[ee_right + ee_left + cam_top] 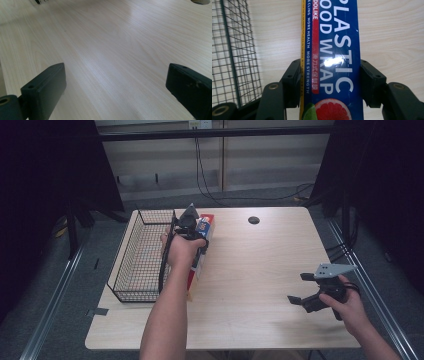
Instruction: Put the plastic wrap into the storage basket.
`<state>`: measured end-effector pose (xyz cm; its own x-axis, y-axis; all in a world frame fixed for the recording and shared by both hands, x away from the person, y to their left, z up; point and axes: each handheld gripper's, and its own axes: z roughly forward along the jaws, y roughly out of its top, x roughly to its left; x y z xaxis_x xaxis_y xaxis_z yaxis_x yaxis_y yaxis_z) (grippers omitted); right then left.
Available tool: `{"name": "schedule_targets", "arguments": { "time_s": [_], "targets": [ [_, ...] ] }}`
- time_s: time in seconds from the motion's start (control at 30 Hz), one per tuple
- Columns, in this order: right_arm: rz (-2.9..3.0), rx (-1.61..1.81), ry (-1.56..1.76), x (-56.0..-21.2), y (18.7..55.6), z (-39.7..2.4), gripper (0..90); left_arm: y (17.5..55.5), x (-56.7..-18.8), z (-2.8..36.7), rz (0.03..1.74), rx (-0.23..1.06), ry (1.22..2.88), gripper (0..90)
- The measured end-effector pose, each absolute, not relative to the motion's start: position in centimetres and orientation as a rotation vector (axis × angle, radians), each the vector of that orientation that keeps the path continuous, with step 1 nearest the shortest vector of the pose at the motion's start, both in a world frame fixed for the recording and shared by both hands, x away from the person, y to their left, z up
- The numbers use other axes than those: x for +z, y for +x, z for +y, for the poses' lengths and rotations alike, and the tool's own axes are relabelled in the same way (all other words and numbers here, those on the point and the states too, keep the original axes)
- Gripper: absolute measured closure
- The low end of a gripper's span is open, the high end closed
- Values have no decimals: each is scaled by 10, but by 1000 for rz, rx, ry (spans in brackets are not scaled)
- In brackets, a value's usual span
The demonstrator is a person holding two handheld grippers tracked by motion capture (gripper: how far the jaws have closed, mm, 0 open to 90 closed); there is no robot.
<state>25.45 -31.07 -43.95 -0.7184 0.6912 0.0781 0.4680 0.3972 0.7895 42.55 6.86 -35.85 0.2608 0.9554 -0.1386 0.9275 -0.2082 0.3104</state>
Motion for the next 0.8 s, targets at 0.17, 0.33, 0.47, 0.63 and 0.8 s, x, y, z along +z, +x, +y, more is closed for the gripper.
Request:
{"name": "schedule_targets", "arguments": {
  "time_s": [0.17, 0.33, 0.47, 0.63, 0.8],
  "targets": [
    [2398, 1231, 1024, -440, 255, -310, 26, 425, -351, 74, 1724, 135, 2201, 436],
    [2397, 1231, 1029, -440, 255, -310, 26, 424, -347, 76, 1728, 143, 2194, 436],
    [2396, 1229, 1028, -440, 255, -310, 26, 424, -342, 80, 1734, 150, 2188, 436],
    [2396, 1228, 1029, -440, 255, -310, 26, 423, -338, 87, 1757, 156, 2165, 436],
    [2395, 1228, 1031, -440, 256, -310, 27, 422, -334, 95, 1767, 164, 2152, 437]
  ]
}}
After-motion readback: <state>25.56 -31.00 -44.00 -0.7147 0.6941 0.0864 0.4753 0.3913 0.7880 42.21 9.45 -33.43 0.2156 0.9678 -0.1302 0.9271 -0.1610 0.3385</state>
